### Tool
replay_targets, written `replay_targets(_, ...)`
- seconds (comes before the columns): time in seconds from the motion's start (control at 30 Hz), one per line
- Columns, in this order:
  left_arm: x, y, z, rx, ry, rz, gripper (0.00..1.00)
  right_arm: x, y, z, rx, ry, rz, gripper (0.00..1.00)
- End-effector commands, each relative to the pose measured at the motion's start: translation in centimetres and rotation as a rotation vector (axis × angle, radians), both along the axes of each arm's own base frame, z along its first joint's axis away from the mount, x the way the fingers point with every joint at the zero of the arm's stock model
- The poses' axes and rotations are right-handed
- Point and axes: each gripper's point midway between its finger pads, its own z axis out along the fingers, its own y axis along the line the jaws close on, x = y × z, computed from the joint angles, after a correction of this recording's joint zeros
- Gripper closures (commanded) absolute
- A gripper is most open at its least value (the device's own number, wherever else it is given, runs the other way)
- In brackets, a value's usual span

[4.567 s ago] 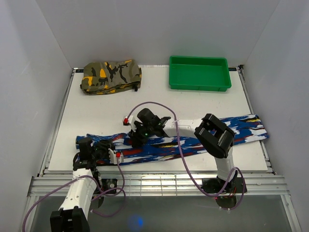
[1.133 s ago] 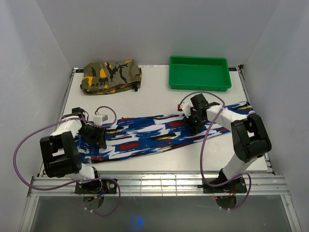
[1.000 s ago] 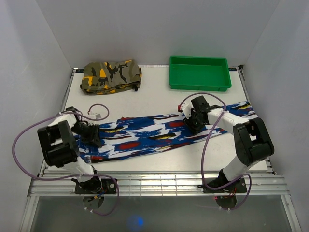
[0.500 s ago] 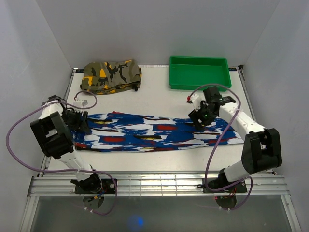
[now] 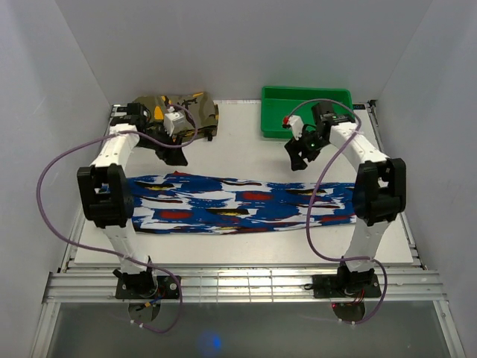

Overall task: Fold and stack the trousers
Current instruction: Fold the trousers

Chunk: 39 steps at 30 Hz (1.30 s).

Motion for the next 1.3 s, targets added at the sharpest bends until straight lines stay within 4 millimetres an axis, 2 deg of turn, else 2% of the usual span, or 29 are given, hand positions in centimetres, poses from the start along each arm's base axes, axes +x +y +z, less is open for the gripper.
replay_targets(0.0,0.1,-2.2,-1.3,-0.096,0.098,-0.055,0.25,-0.8,4.0,-0.2,0.067,0.017,0.132,0.25)
replay_targets(0.1,0.8,-2.2,-2.9,-0.071,0.112,-0.07,0.22,-2.0,6.3,-1.9,0.052,0.033,0.194,0.25)
replay_targets(0.13,0.8,-2.0,-4.3,-0.058,0.142,-0.07,0.21,-2.2,6.8,-2.3,0.049,0.031,0.208,0.26)
replay_targets(0.2,0.5,-1.9,-5.8,-0.042,0.179,-0.08,0.21,-3.4,7.7,-3.8,0.025,0.052,0.238,0.26)
replay_targets(0.33,-1.1,-1.5,-9.2,-0.016,0.269,-0.087,0.24,-4.7,8.9,-5.1,0.014,0.071,0.27,0.26)
replay_targets(0.37,-1.4,-1.6,-9.7,-0.02,0.288,-0.087,0.28,-5.0,9.3,-5.1,0.013,0.07,0.279,0.26)
replay_targets(0.43,-2.5,-2.9,-10.3,-0.019,0.298,-0.138,0.47,-4.9,9.4,-4.9,0.015,0.066,0.276,0.25)
replay_targets(0.47,-2.8,-3.1,-9.9,-0.013,0.278,-0.154,0.54,-4.6,9.7,-4.2,0.022,0.052,0.274,0.24)
replay_targets(0.5,-2.9,-3.1,-9.7,-0.002,0.245,-0.174,0.68,-4.4,9.9,-3.7,0.029,0.045,0.271,0.23)
replay_targets(0.57,-3.9,-3.1,-9.6,0.002,0.198,-0.199,0.82,-3.5,10.4,-2.0,0.052,0.004,0.257,0.15)
replay_targets(0.6,-3.9,-3.1,-7.9,0.009,0.121,-0.209,1.0,-3.0,10.8,-1.3,0.069,-0.021,0.255,0.12)
replay_targets(0.67,-4.8,-2.9,-7.8,0.028,0.027,-0.228,1.0,-2.4,11.4,0.1,0.101,-0.06,0.254,0.04)
replay_targets(0.7,-4.8,-2.8,-5.3,0.05,-0.094,-0.232,1.0,-2.1,12.1,0.6,0.129,-0.077,0.254,0.02)
replay_targets(0.73,-5.6,-2.7,-6.3,0.072,-0.171,-0.251,1.0,-2.0,12.4,1.0,0.142,-0.086,0.257,0.07)
replay_targets(0.77,-6.0,-2.3,-6.0,0.11,-0.246,-0.26,1.0,-2.1,13.0,1.1,0.155,-0.088,0.263,0.1)
replay_targets(0.8,-6.2,-2.1,-3.3,0.148,-0.405,-0.263,1.0,-1.8,13.4,1.3,0.164,-0.106,0.267,0.1)
replay_targets(0.83,-5.2,-2.3,-2.2,0.188,-0.565,-0.27,1.0,-1.9,13.7,1.1,0.164,-0.108,0.273,0.1)
replay_targets(0.87,-7.6,-2.0,-4.8,0.209,-0.559,-0.283,1.0,-2.2,14.4,1.0,0.166,-0.111,0.289,0.1)
replay_targets(0.9,-8.0,-1.7,-4.7,0.246,-0.632,-0.294,1.0,-2.4,14.7,0.6,0.165,-0.109,0.304,0.1)
replay_targets(0.93,-7.8,-1.7,-2.3,0.288,-0.808,-0.312,1.0,-2.5,15.1,0.4,0.166,-0.113,0.316,0.1)
replay_targets(0.97,-9.7,-1.6,-4.6,0.3,-0.807,-0.331,1.0,-3.0,15.8,0.0,0.167,-0.106,0.336,0.1)
replay_targets(1.0,-10.2,-1.5,-4.6,0.32,-0.863,-0.348,1.0,-3.3,16.2,-0.3,0.171,-0.101,0.352,0.1)
replay_targets(1.03,-10.6,-1.6,-3.2,0.345,-0.974,-0.363,1.0,-3.6,16.9,-0.6,0.174,-0.105,0.377,0.1)
replay_targets(1.07,-12.0,-1.5,-5.2,0.363,-0.994,-0.401,1.0,-3.8,17.3,-0.6,0.183,-0.106,0.391,0.1)
replay_targets(1.1,-12.4,-1.5,-5.2,0.381,-1.044,-0.415,1.0,-4.3,17.9,-0.5,0.208,-0.1,0.412,0.1)
replay_targets(1.13,-12.7,-1.7,-4.3,0.398,-1.132,-0.426,1.0,-4.9,18.5,-0.7,0.217,-0.094,0.435,0.1)
replay_targets(1.17,-13.7,-1.6,-6.0,0.421,-1.153,-0.473,1.0,-5.5,19.0,-0.6,0.236,-0.087,0.462,0.1)
replay_targets(1.23,-14.5,-1.7,-6.7,0.443,-1.207,-0.515,1.0,-6.8,19.7,-0.7,0.239,-0.096,0.521,0.1)
replay_targets(1.27,-14.8,-1.8,-6.1,0.479,-1.291,-0.547,1.0,-7.2,20.0,-0.7,0.248,-0.104,0.54,0.1)
